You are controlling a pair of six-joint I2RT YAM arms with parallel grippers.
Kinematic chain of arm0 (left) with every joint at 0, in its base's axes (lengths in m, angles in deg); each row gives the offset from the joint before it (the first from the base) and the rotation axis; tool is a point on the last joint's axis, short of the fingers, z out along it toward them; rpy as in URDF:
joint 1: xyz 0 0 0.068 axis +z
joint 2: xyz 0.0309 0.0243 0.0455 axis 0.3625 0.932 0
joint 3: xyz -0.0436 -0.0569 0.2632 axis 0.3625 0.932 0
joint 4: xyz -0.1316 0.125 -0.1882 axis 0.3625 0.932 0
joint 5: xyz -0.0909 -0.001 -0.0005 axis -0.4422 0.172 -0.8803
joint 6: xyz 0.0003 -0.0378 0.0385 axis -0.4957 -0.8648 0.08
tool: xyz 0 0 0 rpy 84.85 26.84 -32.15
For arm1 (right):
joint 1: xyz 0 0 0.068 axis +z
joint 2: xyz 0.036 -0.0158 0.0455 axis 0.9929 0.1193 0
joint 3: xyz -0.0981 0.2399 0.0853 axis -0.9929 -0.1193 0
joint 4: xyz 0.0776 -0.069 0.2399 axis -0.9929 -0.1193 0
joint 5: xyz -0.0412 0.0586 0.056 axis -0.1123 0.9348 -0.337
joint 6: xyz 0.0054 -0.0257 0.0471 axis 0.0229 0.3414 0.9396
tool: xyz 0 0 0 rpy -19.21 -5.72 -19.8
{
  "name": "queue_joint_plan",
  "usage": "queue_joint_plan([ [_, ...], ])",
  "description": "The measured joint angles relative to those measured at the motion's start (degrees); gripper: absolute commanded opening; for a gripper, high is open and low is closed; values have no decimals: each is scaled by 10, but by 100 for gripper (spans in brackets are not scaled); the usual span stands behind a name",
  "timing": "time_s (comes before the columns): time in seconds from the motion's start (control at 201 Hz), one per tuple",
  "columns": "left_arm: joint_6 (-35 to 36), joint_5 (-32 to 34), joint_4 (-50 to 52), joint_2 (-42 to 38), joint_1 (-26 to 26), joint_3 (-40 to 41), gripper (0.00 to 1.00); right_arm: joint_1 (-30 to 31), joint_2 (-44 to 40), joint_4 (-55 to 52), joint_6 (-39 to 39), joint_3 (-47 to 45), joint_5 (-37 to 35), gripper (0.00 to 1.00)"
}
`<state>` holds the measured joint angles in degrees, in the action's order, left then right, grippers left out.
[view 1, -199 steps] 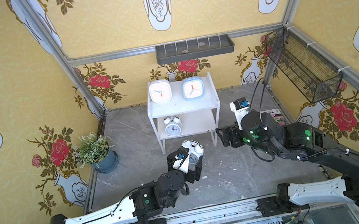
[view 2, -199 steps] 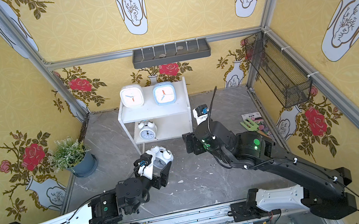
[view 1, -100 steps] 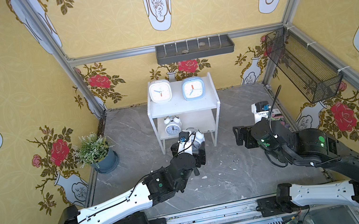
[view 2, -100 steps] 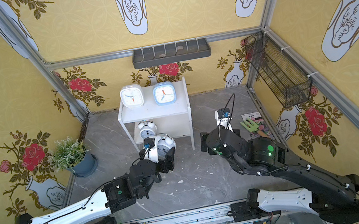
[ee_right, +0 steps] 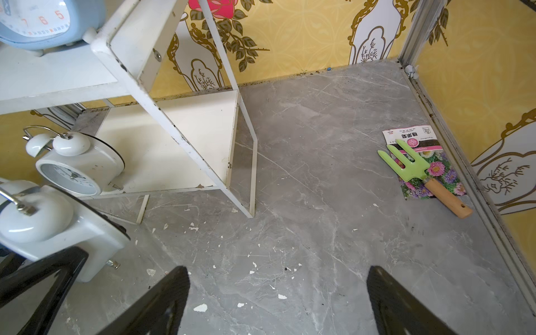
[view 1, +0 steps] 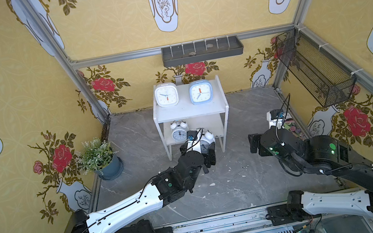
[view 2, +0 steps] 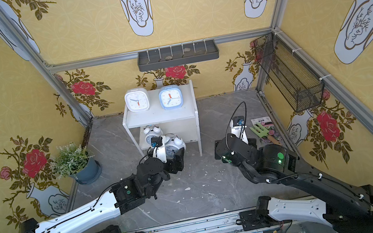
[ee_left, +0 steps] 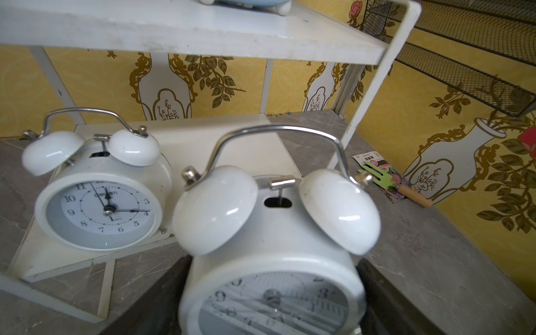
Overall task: Place the alarm clocks on the shelf by style
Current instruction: Place the alarm on the shelf.
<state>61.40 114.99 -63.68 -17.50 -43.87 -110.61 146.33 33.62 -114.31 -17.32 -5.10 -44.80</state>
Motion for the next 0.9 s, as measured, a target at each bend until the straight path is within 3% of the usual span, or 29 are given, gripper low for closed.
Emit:
queue_joint_plan([
  [0.334,-11,-19,-7,70,30,-59,72,0,-35,1,8,-18,1,97],
  [0.896,-24,-24,-18,135,63,-82,72,0,-49,19,-3,-26,15,97],
])
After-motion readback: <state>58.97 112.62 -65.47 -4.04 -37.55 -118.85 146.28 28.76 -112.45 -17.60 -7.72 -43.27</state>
